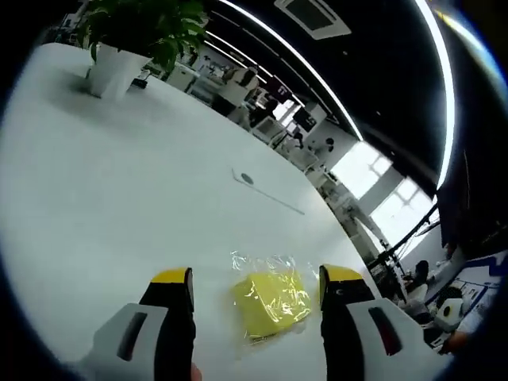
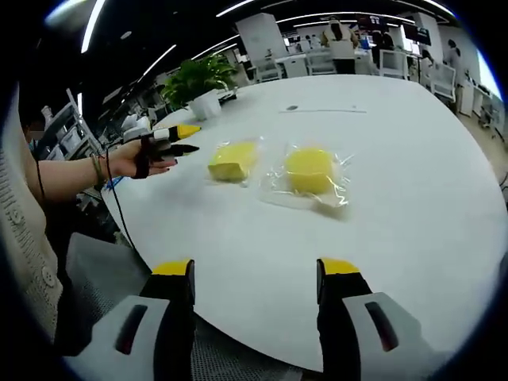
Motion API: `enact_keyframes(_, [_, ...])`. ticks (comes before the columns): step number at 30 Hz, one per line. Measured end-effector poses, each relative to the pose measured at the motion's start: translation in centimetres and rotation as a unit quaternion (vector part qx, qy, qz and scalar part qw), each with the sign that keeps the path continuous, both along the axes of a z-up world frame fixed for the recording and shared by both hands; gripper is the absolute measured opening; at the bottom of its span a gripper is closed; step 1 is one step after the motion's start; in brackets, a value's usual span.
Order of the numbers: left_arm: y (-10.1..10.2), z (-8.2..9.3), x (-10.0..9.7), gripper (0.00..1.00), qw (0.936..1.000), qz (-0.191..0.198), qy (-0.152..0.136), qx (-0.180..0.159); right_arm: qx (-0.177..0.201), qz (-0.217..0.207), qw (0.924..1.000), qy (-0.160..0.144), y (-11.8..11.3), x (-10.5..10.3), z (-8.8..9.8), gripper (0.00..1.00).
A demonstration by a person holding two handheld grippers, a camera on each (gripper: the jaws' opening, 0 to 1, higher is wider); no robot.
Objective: Compare the silicone blocks by pressing each to a similar depth, holding the contact briefly, and releasing to observe deformation and rebound differences across the visible hardness samples.
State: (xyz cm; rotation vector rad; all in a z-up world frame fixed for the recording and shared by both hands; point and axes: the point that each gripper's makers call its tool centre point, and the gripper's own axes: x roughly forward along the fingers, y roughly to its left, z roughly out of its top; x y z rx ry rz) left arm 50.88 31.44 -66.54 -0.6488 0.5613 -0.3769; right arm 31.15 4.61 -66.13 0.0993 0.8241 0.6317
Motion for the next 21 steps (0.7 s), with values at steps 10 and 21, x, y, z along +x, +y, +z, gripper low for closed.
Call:
enact_keyframes(10, [-1.3, -2.2, 2.3, 0.63, 0.9996, -0.019, 0.018, -0.01, -0.008, -0.005, 0.9998, 0.015, -0.7, 0.0, -0.7, 0.56])
enact_keyframes(21, [-2.6, -4.0, 3.2, 0.5, 0.9974, -0.033, 0.035, -0.053, -0.014, -0.01, 0.9995, 0.027, -1.1, 0.0, -1.4, 0.56])
